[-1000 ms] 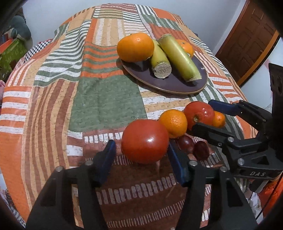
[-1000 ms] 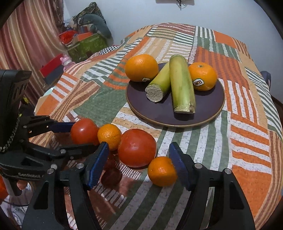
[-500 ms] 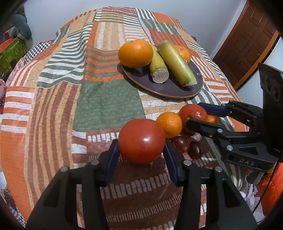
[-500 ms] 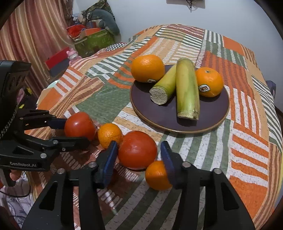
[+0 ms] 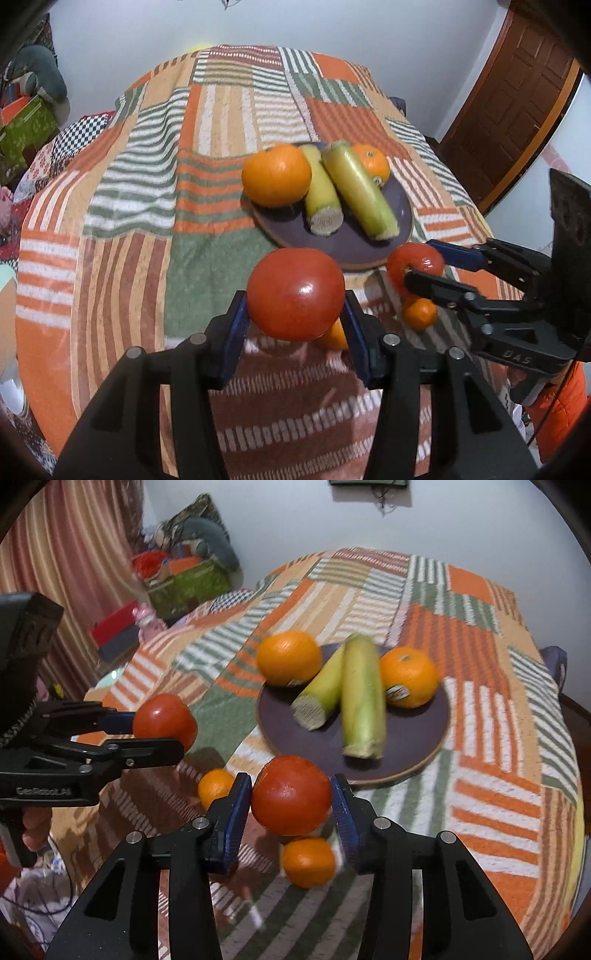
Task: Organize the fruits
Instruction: 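Set the tomato on the plate with the left tool while the right tool sets its tomato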
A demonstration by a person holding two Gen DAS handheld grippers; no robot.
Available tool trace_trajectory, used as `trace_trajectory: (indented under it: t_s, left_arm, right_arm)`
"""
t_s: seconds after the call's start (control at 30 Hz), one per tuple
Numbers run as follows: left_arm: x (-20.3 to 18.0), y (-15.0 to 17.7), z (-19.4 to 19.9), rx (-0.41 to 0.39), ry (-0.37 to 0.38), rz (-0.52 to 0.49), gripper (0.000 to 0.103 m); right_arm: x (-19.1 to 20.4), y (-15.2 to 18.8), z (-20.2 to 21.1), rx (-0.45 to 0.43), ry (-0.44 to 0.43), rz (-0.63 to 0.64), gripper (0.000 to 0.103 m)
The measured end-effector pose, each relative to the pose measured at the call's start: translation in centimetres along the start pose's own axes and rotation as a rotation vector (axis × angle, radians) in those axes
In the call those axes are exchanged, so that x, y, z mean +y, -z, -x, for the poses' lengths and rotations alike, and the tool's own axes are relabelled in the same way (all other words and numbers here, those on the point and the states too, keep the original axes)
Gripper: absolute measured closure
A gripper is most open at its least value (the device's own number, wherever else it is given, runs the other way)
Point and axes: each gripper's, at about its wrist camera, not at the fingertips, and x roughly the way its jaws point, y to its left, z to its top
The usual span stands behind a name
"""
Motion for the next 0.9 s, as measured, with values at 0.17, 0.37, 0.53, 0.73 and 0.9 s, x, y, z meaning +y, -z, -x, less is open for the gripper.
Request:
trace_trajectory:
  t_s: [0.17, 0.37, 0.53, 0.73, 0.9]
  left_arm:
    - [-0.7, -1.9, -1.5, 0.016, 0.038, -0.007, 0.054]
    - [-2.4, -3.4, -4.4, 0.043, 0.054, -0.039, 0.054]
    - [-3.6, -4.0, -6.6, 0.074, 0.055, -0.059, 0.054]
    - [-3.7, -4.2, -8.2, 0.091, 0.042, -0.049, 0.054]
    - [-3.5, -4.2, -8.7, 0.100, 0.044, -0.042, 0.054]
  right_arm:
    - [-2.1, -1.1, 1.5, -0.054, 0.041, -0.038, 0.062]
    - [-4.7, -2.1, 1.7, -0.095, 0.106, -0.093, 0.062]
    - [-6.1, -2.4, 0.4, -0.088, 0.141, -0.117, 0.062]
    - [-6.8, -2.3, -1.3, -0.078, 0.145, -0.135, 0.063]
    - [-6.7, -2.6, -1.4, -0.101, 0.140, -0.133, 0.063]
